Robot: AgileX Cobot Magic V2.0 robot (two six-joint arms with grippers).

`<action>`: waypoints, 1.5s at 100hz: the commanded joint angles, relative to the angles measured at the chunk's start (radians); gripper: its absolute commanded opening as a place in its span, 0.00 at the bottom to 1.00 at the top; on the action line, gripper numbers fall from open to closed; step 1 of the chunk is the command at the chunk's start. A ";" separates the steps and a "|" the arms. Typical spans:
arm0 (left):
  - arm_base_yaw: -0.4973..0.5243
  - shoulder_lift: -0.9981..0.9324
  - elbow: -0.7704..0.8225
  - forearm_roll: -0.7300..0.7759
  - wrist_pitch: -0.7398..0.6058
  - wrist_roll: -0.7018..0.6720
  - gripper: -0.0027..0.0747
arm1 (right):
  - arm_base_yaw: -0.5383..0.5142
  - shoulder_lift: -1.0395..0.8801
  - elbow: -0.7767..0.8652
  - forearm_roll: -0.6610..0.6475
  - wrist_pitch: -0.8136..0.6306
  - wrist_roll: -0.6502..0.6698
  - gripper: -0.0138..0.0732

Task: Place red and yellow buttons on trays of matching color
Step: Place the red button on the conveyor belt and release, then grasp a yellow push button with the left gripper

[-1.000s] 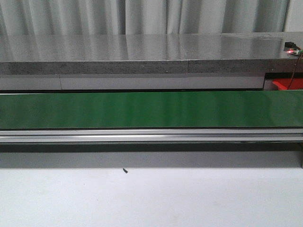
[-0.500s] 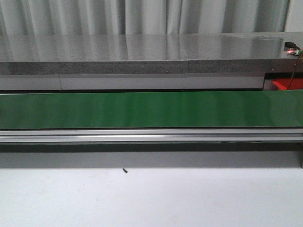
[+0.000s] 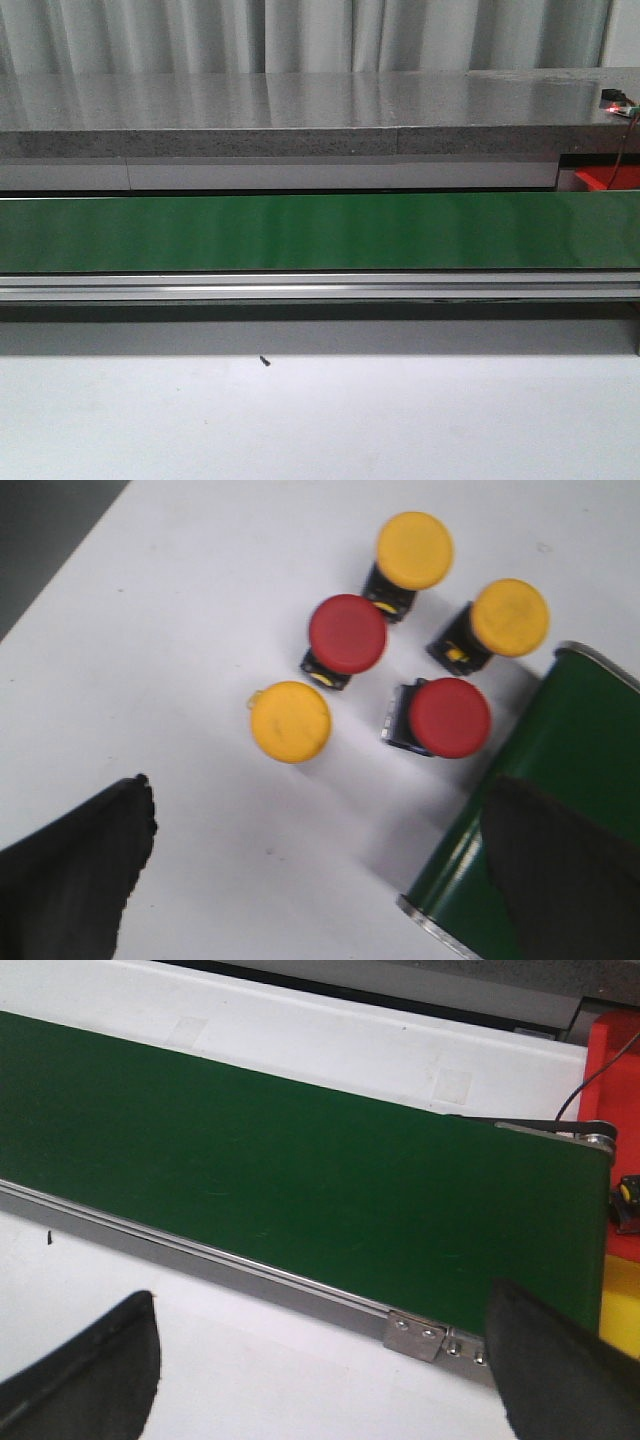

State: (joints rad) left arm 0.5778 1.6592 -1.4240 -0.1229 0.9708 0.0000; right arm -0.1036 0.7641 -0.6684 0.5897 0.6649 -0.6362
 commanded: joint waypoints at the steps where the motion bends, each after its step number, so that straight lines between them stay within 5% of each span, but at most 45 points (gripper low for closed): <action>1: 0.024 -0.010 -0.024 -0.008 -0.045 0.000 0.86 | -0.001 -0.007 -0.027 0.038 -0.054 -0.001 0.90; 107: 0.016 0.247 -0.026 -0.027 -0.157 0.039 0.85 | -0.001 -0.007 -0.027 0.038 -0.050 -0.001 0.90; 150: 0.016 0.274 -0.026 -0.040 -0.149 0.039 0.48 | -0.001 -0.007 -0.027 0.038 -0.042 -0.001 0.90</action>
State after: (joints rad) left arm 0.5971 1.9834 -1.4240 -0.1420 0.8461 0.0367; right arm -0.1036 0.7641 -0.6684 0.5904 0.6649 -0.6362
